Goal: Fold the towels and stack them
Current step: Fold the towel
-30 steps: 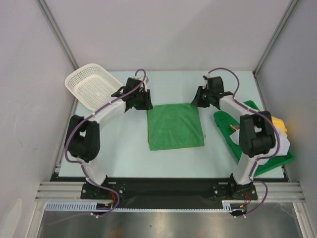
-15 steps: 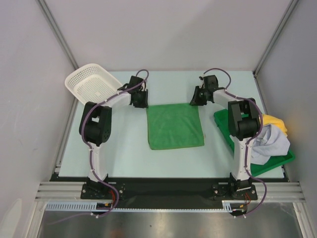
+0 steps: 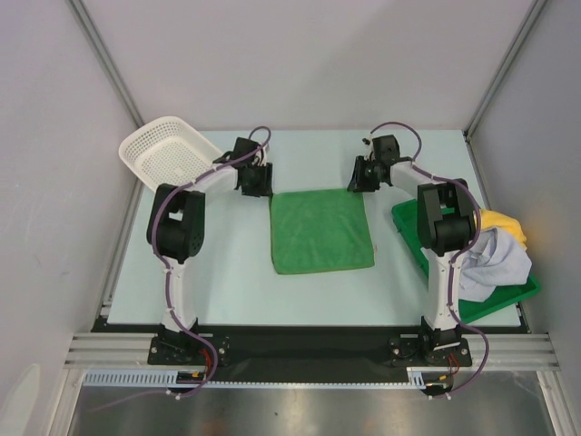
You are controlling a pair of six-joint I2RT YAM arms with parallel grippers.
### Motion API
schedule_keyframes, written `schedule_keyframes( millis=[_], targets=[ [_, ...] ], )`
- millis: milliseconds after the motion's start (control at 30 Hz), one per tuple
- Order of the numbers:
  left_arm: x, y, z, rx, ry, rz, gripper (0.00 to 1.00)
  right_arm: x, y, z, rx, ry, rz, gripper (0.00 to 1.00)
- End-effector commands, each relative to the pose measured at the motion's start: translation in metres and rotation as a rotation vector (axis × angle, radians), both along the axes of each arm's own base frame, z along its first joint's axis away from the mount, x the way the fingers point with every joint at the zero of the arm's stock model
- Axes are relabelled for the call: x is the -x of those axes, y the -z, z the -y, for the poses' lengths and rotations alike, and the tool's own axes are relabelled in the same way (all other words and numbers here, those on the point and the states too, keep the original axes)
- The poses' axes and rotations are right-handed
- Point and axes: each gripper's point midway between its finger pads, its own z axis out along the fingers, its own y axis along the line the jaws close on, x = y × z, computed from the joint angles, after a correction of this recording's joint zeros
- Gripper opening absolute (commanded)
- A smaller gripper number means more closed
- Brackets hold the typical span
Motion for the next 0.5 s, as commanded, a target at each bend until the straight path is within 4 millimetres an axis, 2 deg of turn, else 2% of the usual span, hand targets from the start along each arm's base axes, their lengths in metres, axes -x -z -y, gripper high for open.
schedule_keyframes(
  millis=[0,67,133,200,267,333,467],
  targets=[
    [-0.018,-0.048,0.004,-0.019,0.088,0.130,0.52,-0.012,-0.031,0.013,0.047,-0.050,0.075,0.32],
    [-0.023,-0.054,-0.007,-0.076,0.076,0.143,0.52,-0.010,-0.038,0.015,0.053,-0.067,0.071,0.33],
    [-0.026,-0.069,-0.008,-0.082,0.085,0.169,0.52,-0.007,-0.042,0.013,0.041,-0.108,0.066,0.31],
    [-0.025,-0.081,0.004,-0.022,0.138,0.185,0.51,-0.005,-0.039,0.013,0.045,-0.125,0.052,0.31],
    [-0.014,-0.089,0.030,0.101,0.230,0.183,0.49,-0.007,-0.037,0.014,0.055,-0.122,0.045,0.31],
    [-0.009,-0.079,0.040,0.126,0.252,0.156,0.47,-0.007,-0.026,0.014,0.050,-0.122,0.022,0.31],
    [0.001,-0.052,0.043,0.133,0.263,0.090,0.42,-0.008,-0.014,0.008,0.020,-0.127,-0.001,0.29]
  ],
)
